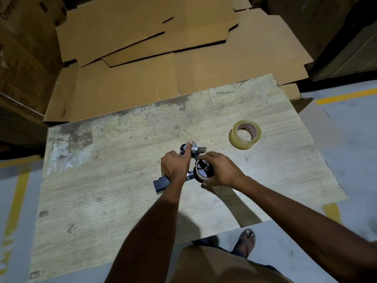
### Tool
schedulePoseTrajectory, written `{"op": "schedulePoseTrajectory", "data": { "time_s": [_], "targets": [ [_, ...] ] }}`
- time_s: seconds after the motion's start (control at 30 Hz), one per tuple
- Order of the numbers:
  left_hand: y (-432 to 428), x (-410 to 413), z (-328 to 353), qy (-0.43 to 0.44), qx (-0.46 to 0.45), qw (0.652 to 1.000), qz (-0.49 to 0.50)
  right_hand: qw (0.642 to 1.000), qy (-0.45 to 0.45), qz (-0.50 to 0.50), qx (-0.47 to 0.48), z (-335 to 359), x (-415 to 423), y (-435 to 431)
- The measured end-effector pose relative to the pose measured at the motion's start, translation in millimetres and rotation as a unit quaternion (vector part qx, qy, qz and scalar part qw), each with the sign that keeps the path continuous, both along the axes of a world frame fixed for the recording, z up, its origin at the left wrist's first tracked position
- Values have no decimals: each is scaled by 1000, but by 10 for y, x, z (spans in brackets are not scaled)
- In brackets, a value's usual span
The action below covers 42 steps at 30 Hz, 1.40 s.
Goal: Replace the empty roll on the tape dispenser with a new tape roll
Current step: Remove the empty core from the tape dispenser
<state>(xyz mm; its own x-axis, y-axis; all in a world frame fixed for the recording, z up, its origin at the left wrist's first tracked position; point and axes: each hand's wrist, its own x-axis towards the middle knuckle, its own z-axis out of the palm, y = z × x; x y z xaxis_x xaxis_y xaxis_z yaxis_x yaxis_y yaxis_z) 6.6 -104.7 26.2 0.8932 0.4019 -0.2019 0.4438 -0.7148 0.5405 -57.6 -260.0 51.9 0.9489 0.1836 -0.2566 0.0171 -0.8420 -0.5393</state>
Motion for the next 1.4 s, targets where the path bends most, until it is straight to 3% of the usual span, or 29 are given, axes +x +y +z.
{"op": "schedulePoseTrajectory", "data": {
  "time_s": [0.17, 0.3, 0.57, 0.67, 0.87, 0.97, 1.4],
  "targets": [
    [-8, -3, -20, -4, -18, 1000, 25, 956, -93, -261, 97, -114, -307, -174],
    [-21, -11, -24, -9, -34, 998, 47, 936, -51, -320, 135, -276, -437, -142],
    [-37, -27, -2, 11, -17, 998, 52, 978, -81, -177, 79, -316, -260, 95],
    [-23, -26, -6, 24, -13, 998, 49, 970, -67, -209, 101, -398, -196, 149],
    [-52, 12, -14, 41, -9, 996, 75, 925, -143, -295, 192, -595, -247, 254],
    [-54, 20, -44, 39, 0, 997, 71, 912, -135, -326, 209, -620, -270, 333],
    [-7, -33, -87, 9, -52, 999, 14, 891, -173, -351, 231, -728, -275, 402]
  ]
}}
